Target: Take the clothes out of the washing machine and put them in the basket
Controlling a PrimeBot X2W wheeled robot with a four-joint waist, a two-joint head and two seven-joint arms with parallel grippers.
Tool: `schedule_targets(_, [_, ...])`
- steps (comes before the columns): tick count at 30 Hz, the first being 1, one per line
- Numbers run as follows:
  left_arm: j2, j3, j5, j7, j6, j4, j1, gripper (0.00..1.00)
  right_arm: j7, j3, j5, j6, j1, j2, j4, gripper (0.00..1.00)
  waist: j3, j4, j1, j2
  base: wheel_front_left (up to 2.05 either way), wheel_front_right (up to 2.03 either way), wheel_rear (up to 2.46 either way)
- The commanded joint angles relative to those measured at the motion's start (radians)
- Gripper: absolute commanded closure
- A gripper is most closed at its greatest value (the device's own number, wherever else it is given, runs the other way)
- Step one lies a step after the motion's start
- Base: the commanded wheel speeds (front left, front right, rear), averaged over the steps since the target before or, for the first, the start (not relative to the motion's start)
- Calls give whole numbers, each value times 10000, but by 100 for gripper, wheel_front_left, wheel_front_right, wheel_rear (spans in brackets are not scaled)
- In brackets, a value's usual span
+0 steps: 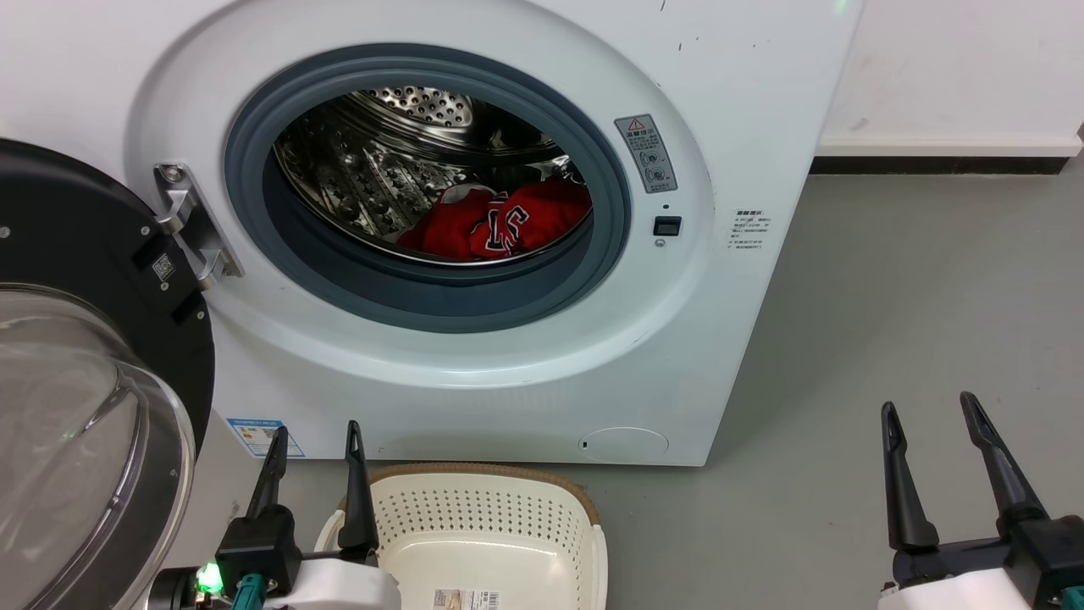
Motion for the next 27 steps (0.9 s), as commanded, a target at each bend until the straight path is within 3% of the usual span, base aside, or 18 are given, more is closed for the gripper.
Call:
schedule_targets(1, [9, 7, 53, -37, 52, 29, 34, 0, -21, 6, 3, -3, 57, -33, 9, 0, 7, 0, 0, -1, 0, 0, 0])
schedule_targets(8, [10, 168, -126, -36, 24, 225, -191, 0, -21, 45, 20, -3, -23, -33, -24, 0, 76, -82, 0, -1, 0, 0, 0])
schedule_targets(13, [9, 213, -94, -36, -327, 913, -898, 0, -21, 120, -44, -3, -160, -33, -81, 0, 294, -260, 0, -1, 0, 0, 0])
schedule_targets(14, [8, 274, -38, -36, -643, 1437, -1671, 0, -21, 121, -74, -3, -306, -33, -123, 0, 567, -439, 0, -1, 0, 0, 0])
schedule_targets(18, [179, 339, 15, -36, -1046, 2509, -3045, 0, -21, 169, -81, -3, -643, -30, -151, 0, 1112, -752, 0, -1, 0, 0, 0])
schedule_targets(27, [850, 229, 331, -36, -1589, 4883, -6437, 0, -21, 329, 105, -5, -1651, -26, -300, 0, 2787, -1675, 0, -1, 0, 0, 0])
